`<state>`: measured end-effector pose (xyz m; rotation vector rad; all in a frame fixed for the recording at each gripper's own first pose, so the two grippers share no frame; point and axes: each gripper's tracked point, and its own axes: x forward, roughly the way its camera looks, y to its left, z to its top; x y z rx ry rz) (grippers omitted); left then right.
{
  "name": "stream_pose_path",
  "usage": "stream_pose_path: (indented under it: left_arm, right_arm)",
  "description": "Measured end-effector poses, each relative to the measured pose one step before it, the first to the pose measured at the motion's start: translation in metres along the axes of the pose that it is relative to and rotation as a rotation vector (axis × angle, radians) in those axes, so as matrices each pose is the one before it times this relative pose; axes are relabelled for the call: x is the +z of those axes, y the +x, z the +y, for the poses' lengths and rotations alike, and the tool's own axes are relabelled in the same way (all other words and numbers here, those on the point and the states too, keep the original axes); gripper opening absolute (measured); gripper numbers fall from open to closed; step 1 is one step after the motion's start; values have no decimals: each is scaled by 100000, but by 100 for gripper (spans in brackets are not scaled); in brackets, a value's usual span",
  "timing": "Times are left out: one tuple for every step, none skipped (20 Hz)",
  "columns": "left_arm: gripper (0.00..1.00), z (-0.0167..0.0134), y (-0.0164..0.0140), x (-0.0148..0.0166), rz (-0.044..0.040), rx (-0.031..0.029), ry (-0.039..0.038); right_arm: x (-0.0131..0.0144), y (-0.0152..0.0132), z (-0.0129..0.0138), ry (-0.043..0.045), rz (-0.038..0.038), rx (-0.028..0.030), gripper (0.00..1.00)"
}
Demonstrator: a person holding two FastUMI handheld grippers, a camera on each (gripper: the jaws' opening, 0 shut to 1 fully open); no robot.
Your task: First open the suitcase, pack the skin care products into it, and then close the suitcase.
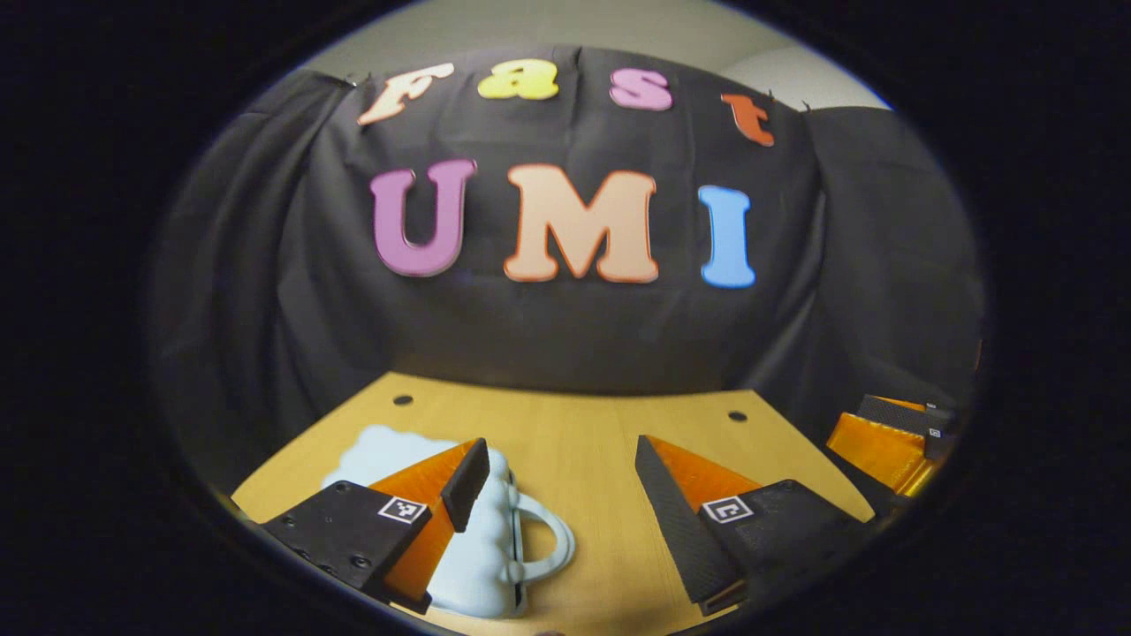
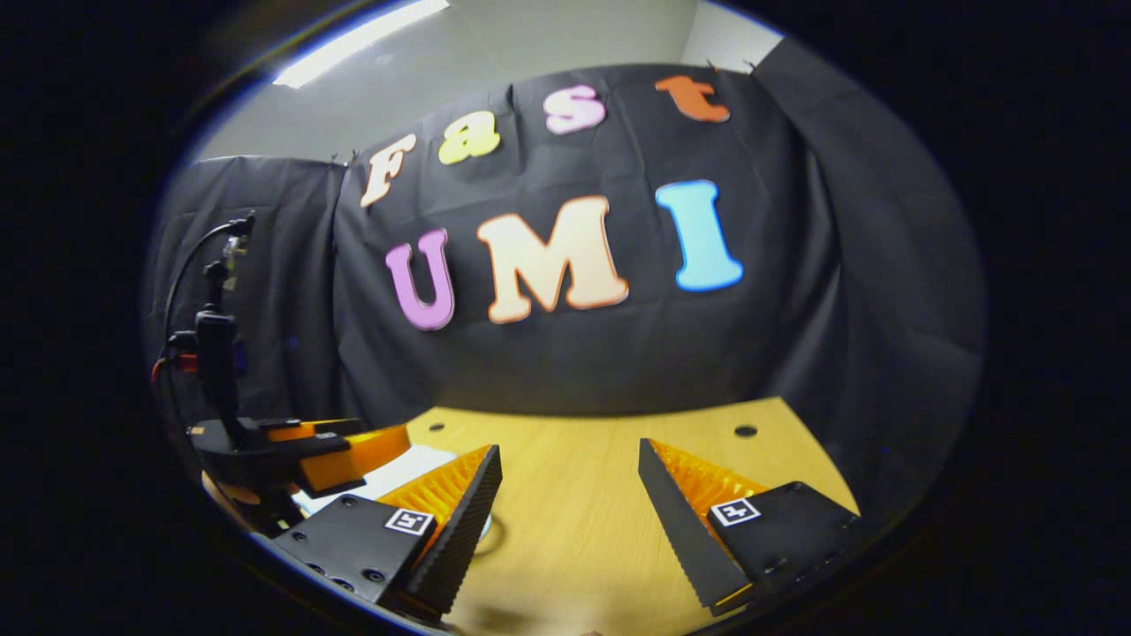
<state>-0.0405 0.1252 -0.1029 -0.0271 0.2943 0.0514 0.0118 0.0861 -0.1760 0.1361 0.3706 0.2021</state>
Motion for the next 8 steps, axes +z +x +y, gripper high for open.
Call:
stream_pose_path:
  left_arm:
    - [96, 81, -379, 2111, -6398, 142, 1143]
    - [96, 445, -368, 2469, -5857, -71, 1567]
    - [96, 413, -153, 1658, -3866, -383, 1000]
    - [96, 17, -381, 905, -1384, -1574, 393]
    - [96, -68, -197, 885, -2032, -2361, 372]
    - [96, -46, 224, 716, -1052, -1591, 477]
    - [96, 138, 90, 398, -935, -1167, 511]
    - [96, 78, 22, 208, -245, -1235, 392]
  right_arm:
    - [1889, -431, 690, -668, -5004, -1116, 97]
    - [1744, -312, 859, -1422, -3880, -707, 97]
    - [1514, -183, 572, -1804, -3771, -1053, 97]
    - [1506, -188, 600, -1175, -2802, -972, 97]
    - [1690, -437, 548, -496, -4055, -1278, 98]
    - [1395, -333, 441, -428, -2813, -1459, 98]
    - [788, -500, 613, 236, -2790, -649, 94]
    - [797, -356, 525, 279, -1898, -361, 97]
